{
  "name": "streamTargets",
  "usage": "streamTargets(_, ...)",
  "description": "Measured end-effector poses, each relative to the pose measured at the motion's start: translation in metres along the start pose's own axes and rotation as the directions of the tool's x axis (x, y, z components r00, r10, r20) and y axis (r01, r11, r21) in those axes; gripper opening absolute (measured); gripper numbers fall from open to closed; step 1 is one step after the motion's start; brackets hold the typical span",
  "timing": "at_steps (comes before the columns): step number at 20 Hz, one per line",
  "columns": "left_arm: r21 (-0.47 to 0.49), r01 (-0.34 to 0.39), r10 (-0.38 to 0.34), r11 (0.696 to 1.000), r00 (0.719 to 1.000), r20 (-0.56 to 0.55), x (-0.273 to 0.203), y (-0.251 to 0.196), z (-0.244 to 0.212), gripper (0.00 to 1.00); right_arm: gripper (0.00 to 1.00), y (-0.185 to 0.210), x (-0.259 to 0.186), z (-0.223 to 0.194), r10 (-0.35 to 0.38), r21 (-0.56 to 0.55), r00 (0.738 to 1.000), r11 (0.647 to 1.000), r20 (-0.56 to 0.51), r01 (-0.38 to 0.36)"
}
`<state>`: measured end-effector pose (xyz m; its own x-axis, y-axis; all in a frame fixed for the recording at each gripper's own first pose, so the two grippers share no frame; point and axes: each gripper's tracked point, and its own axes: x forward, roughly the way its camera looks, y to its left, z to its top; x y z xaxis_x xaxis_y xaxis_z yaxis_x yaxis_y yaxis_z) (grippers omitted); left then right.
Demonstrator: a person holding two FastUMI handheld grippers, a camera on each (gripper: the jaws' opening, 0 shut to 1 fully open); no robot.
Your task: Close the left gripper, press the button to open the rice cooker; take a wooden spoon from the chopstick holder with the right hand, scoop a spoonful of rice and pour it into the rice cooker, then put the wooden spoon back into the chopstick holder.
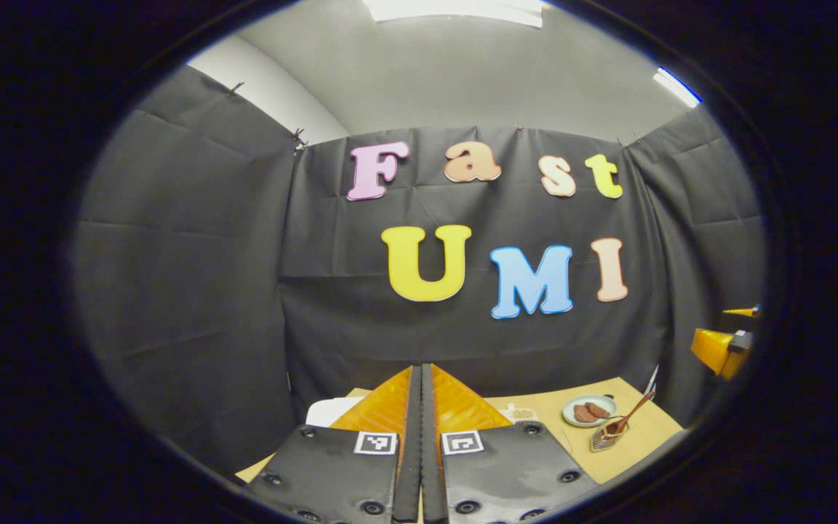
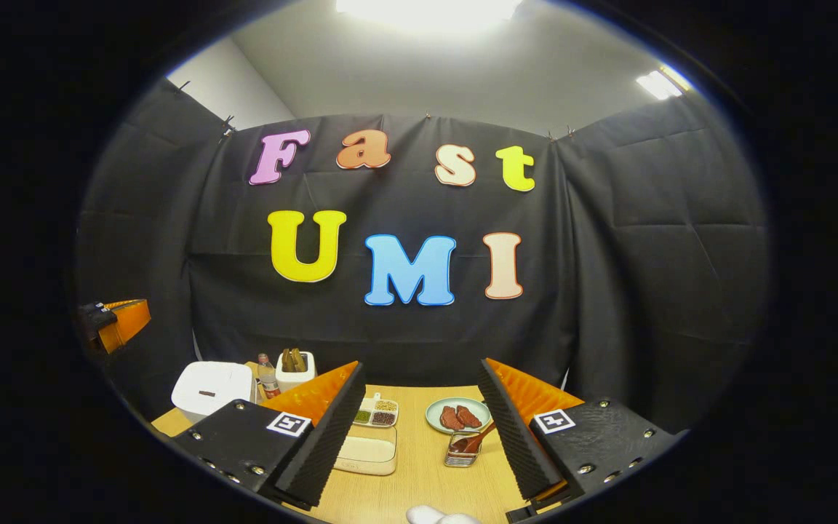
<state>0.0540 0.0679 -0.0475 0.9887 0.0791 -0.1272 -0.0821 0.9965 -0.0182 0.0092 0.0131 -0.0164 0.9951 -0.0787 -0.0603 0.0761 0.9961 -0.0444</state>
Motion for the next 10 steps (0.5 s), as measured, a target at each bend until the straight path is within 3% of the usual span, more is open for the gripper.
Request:
streamTargets(3, -0.041, -0.022, 0.019, 0.999, 0.996, -0.083, 0.041, 0.020, -0.039, 0.09, 0.95, 0.006, 0.006, -0.009, -0.001, -0.014, 0.999, 1.000, -0.036, 0.001)
streamTargets(5, -0.050, -0.078, 0.071, 0.996, 0.988, -0.136, 0.071, 0.044, -0.068, 0.08, 0.95, 0.009, 0.012, -0.014, -0.010, -0.037, 0.998, 0.999, -0.055, 0.008)
streamTargets(10, -0.056, -0.185, 0.155, 0.981, 0.929, -0.337, 0.140, 0.091, -0.173, 0.09, 0.95, 0.025, 0.026, -0.027, -0.027, -0.080, 0.994, 0.997, -0.107, 0.018)
